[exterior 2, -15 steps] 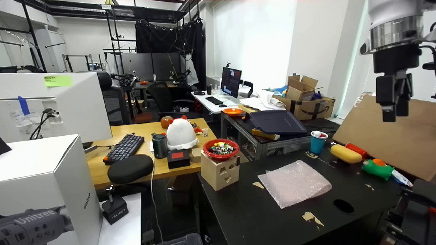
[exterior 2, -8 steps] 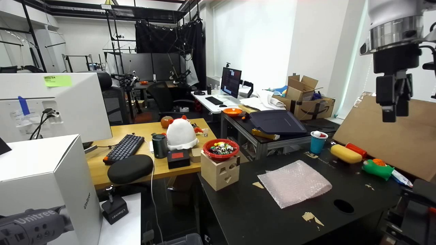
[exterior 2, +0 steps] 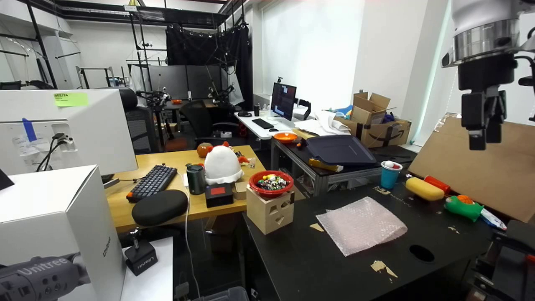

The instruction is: Unfold the plastic once.

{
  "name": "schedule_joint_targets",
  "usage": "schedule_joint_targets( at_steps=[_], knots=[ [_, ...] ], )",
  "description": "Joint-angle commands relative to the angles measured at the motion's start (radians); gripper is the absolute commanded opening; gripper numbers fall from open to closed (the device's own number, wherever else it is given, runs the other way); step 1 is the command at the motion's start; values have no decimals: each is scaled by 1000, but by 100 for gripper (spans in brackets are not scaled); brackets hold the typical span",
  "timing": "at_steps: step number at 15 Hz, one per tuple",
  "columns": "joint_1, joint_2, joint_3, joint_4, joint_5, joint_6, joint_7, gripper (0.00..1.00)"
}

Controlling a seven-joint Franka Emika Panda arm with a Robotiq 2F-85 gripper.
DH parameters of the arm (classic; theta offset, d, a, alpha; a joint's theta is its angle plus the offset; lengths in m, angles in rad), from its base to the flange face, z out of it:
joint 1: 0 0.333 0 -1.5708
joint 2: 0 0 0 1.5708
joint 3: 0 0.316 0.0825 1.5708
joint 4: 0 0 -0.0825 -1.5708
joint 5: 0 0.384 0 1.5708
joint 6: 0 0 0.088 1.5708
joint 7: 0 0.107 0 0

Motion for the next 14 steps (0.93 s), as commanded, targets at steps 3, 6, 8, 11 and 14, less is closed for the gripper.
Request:
schedule_joint_targets(
  at_steps=[3,6,8,11,14],
  knots=[
    [-6,0,5,2,2,-3,-3,100],
    [-6,0,5,2,2,-3,-3,100],
    [-6,0,5,2,2,-3,-3,100],
    [-11,30,-2,-1,-3,19,-13,100],
    [-3,98,13,14,8,101,10,100]
  ],
)
